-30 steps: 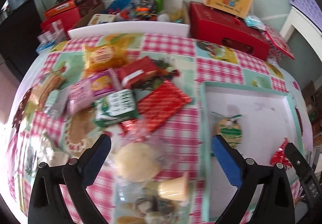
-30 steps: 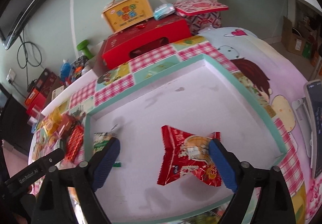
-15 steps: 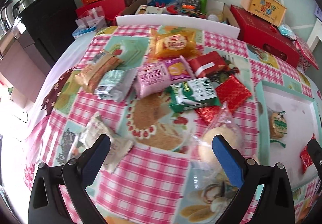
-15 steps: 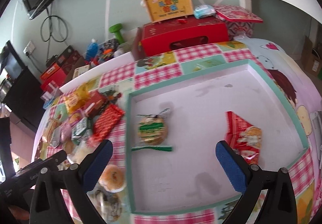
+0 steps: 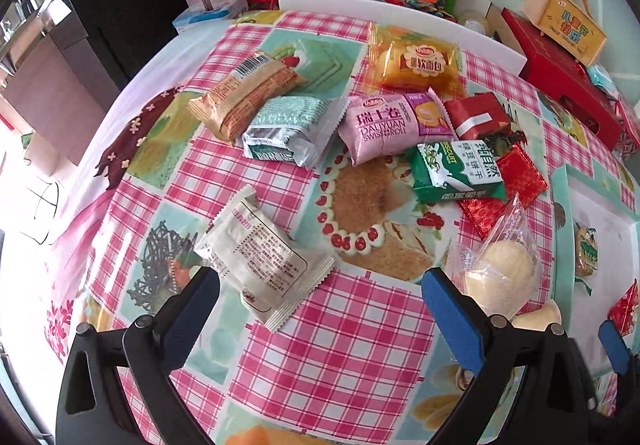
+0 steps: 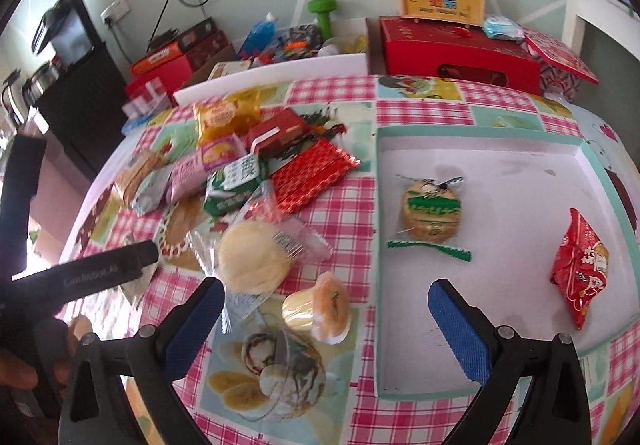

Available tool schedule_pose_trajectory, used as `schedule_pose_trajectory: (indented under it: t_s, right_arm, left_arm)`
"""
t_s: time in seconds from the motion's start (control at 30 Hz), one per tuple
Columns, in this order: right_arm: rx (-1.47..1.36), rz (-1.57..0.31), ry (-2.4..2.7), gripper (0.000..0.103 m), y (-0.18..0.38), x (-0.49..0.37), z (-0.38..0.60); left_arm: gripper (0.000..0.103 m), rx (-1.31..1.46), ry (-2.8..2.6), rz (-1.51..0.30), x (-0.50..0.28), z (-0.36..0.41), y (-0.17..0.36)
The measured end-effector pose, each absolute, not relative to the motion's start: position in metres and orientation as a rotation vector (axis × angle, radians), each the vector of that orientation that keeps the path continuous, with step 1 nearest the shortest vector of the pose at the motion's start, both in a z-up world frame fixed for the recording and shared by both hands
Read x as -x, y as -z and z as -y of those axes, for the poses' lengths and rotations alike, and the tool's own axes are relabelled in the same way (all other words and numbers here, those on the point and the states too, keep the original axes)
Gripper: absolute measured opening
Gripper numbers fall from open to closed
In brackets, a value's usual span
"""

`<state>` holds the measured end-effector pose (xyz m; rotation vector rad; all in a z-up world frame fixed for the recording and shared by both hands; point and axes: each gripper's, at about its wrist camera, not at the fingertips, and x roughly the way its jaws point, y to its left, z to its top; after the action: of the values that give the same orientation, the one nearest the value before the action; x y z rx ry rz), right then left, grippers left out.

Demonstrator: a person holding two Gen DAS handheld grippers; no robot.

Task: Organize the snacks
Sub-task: 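Move back to the pile and grasp the yellow pudding cup with the right tool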

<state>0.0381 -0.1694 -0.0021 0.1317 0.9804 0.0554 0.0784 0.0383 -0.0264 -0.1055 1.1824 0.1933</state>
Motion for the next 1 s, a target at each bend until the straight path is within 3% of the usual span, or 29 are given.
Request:
schedule_pose_trajectory:
  t_s: [0.37,0.83,1.0]
  right_arm:
    - [-0.025,-1.068,-0.097,0.073,0.03,-0.042,0.143]
    - [-0.05,-1.102,-0.123,0.057,0.044,-0.051,0.145]
    - [-0.055,-1.11,-0.115,0.046,0.046,-0.052,0.149]
  left_arm:
    - [0.101,0.137,-0.163,-1.205,-0.084,-0.029,0.03]
    - [0.101,0.177,-0.077,-1.163,-0.09,-0.017,0.022]
    - [0.101,0.195,-0.002,-1.16,-0.095,-0.004,0.022]
